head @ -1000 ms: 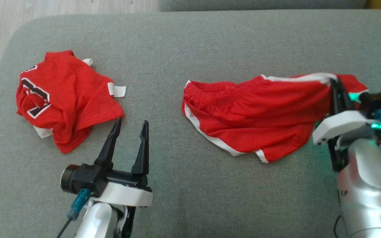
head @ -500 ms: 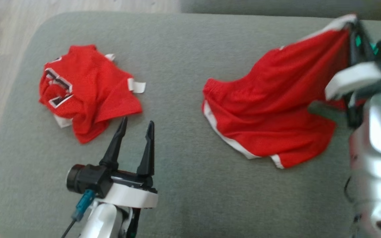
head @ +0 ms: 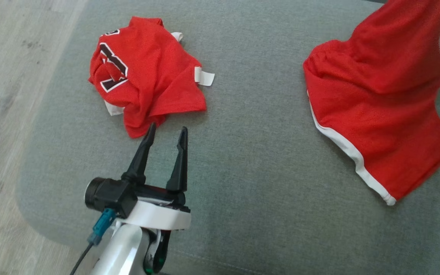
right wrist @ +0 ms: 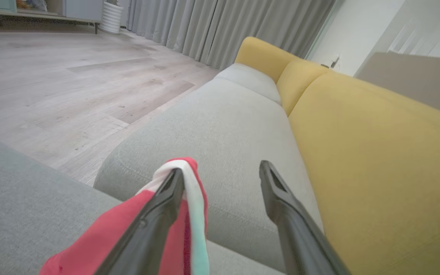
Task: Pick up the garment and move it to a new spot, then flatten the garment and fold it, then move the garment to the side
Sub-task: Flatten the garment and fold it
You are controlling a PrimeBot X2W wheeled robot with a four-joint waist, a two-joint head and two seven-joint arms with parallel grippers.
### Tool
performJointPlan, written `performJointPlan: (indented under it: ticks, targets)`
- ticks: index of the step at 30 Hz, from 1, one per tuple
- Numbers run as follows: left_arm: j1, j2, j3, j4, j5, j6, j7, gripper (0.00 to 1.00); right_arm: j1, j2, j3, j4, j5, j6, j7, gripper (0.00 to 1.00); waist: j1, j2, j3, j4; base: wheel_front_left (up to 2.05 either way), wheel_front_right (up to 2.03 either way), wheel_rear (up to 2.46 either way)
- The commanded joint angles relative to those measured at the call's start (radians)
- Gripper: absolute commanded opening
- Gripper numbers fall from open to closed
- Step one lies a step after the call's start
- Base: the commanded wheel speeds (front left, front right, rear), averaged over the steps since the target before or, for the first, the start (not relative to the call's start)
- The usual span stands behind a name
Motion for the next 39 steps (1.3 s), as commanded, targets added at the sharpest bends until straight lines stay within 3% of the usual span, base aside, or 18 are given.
performJointPlan:
  ticks: [1, 7, 14, 19, 25, 29, 34, 39]
  targets:
    - [-0.031, 0.001, 0.037, -0.036, -0.003, 0.008, -0.009, 1.00, -0.041, 0.018, 0.007, -0.008, -0.006, -0.001, -0.018, 1.00, -0.0002, 0.0000, -0.003, -0.013, 0.00, 0.00, 0.00]
    - [-0.031, 0.001, 0.062, -0.037, 0.011, 0.005, -0.009, 1.00, -0.033, 0.064, -0.022, 0.058, -0.011, -0.001, -0.093, 1.00, -0.0002, 0.0000, -0.029, -0.089, 0.00, 0.00, 0.00]
    - [-0.022, 0.001, 0.096, -0.036, 0.029, -0.001, -0.009, 1.00, 0.030, 0.141, -0.056, 0.041, 0.058, -0.001, -0.148, 1.00, -0.0002, 0.0000, -0.076, -0.185, 0.00, 0.00, 0.00]
    - [0.001, 0.001, 0.115, -0.034, 0.037, -0.003, -0.009, 1.00, 0.173, 0.196, -0.017, -0.103, 0.188, -0.001, -0.154, 1.00, -0.0002, 0.0000, -0.125, -0.253, 0.00, 0.00, 0.00]
    - [0.037, 0.001, 0.133, -0.024, 0.051, -0.005, -0.009, 1.00, 0.450, 0.203, 0.143, -0.328, 0.487, -0.001, -0.155, 1.00, -0.0002, 0.0000, -0.167, -0.319, 0.00, 0.00, 0.00]
    - [0.056, 0.001, 0.145, -0.013, 0.063, -0.011, -0.009, 1.00, 0.638, 0.203, 0.205, -0.449, 0.607, -0.001, -0.155, 1.00, -0.0002, 0.0000, -0.180, -0.345, 0.00, 0.00, 0.00]
    - [0.064, 0.001, 0.149, -0.009, 0.070, -0.018, -0.009, 1.00, 0.781, 0.203, 0.224, -0.507, 0.674, -0.001, -0.155, 1.00, -0.0002, 0.0000, -0.175, -0.350, 0.00, 0.00, 0.00]
    - [0.053, 0.001, 0.139, -0.008, 0.075, -0.025, -0.009, 1.00, 0.778, 0.203, 0.199, -0.489, 0.672, -0.001, -0.151, 1.00, -0.0002, 0.0000, -0.147, -0.326, 0.00, 0.00, 0.00]
